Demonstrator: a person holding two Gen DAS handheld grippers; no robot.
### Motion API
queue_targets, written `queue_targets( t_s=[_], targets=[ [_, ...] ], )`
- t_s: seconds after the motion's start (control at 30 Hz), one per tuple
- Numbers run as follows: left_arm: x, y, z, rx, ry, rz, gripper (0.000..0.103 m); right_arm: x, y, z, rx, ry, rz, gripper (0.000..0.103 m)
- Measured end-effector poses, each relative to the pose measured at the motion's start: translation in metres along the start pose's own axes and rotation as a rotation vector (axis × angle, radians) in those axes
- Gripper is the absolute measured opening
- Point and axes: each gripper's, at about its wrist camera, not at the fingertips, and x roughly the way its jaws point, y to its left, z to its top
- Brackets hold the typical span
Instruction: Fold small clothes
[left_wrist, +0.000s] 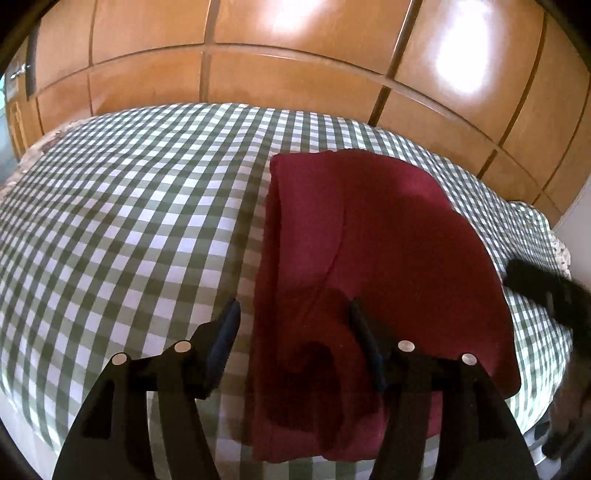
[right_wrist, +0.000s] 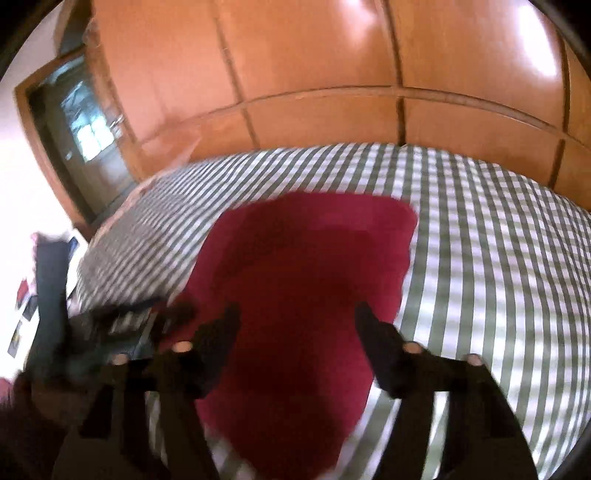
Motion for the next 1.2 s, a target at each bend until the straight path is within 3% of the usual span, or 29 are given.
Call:
queue_targets(
  t_s=[0.03, 0.13, 0.2, 0.4, 0.57, 0.73, 0.93, 1.07, 1.1, 1.13, 1.2],
  targets=[
    [-0.001, 0.0, -0.002, -0.003, 0.0, 0.0, 0.059, -0.001, 0.007, -0.012, -0.025, 0.02, -0.001, 0.051],
    [0.0, -0.001, -0.005, -0.004, 0.001, 0.012, 0.064, 0.015, 0.034, -0.051, -0.2, 0.044, -0.141, 0.056],
    [-0.001, -0.002, -0.007, 0.002, 0.001, 0.019, 0.064, 0.015, 0.037, -0.059, -0.193, 0.035, -0.159, 0.06],
    [-0.004, -0.005, -0.01, 0.02, -0.013, 0.038, 0.064, 0.004, 0.016, -0.042, -0.032, 0.075, 0.006, 0.083],
    [-0.004, -0.005, -0.011, 0.017, -0.019, 0.03, 0.064, -0.011, -0.028, -0.016, 0.172, 0.041, 0.111, 0.092],
    [-0.003, -0.004, -0.011, 0.006, -0.021, 0.008, 0.064, 0.01, -0.071, 0.003, 0.336, 0.044, 0.166, 0.092],
    [0.001, 0.005, -0.014, -0.026, -0.021, -0.057, 0.064, 0.064, -0.085, 0.016, 0.409, 0.143, 0.262, 0.088],
    [0.008, 0.02, -0.017, -0.087, -0.009, -0.154, 0.064, 0.086, -0.08, 0.02, 0.422, 0.176, 0.334, 0.08],
    [0.011, 0.025, -0.018, -0.114, 0.0, -0.195, 0.06, 0.09, -0.079, 0.022, 0.421, 0.179, 0.333, 0.075],
    [0.013, 0.029, -0.018, -0.136, 0.01, -0.243, 0.049, 0.093, -0.075, 0.024, 0.412, 0.181, 0.323, 0.072],
    [0.015, 0.034, -0.016, -0.173, 0.032, -0.319, 0.043, 0.089, -0.067, 0.027, 0.375, 0.171, 0.293, 0.055]
  ],
)
